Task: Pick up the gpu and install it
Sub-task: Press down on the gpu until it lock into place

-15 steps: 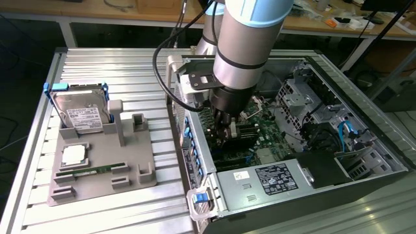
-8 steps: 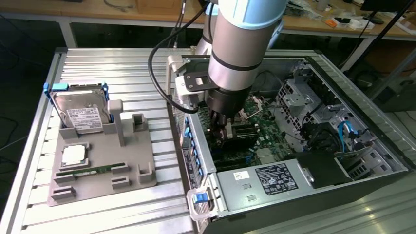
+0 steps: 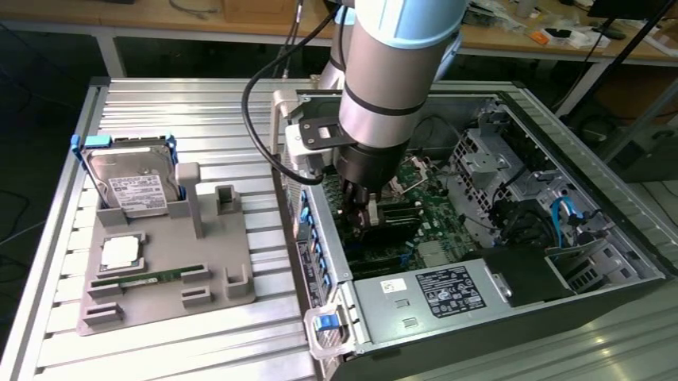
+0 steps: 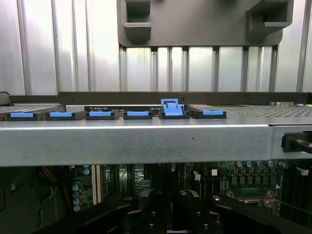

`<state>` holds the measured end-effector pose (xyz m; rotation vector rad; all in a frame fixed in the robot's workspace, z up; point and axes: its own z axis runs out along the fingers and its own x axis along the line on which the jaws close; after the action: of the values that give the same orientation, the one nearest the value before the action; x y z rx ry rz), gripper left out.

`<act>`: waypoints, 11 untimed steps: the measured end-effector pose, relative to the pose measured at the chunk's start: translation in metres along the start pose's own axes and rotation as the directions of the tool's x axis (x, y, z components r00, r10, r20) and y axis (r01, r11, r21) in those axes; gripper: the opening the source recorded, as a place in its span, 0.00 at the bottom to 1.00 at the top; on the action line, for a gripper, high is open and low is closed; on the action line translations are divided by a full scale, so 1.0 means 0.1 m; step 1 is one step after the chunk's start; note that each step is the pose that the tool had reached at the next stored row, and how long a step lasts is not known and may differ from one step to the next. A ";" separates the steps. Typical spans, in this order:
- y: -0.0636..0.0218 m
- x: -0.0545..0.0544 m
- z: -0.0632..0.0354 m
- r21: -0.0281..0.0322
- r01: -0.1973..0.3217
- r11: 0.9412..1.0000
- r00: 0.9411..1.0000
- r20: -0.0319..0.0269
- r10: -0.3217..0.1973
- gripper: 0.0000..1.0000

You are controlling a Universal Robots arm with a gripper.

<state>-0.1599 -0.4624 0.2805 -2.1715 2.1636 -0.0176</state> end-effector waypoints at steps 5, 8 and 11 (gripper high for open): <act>0.004 0.00 0.023 0.000 0.001 1.000 1.000 0.000 -0.001 0.11; 0.005 0.00 0.042 0.000 0.001 1.000 1.000 0.000 -0.001 0.11; 0.006 0.00 0.054 0.000 0.002 1.000 1.000 0.000 -0.002 0.11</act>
<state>-0.1602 -0.4624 0.2751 -2.1735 2.1614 -0.0175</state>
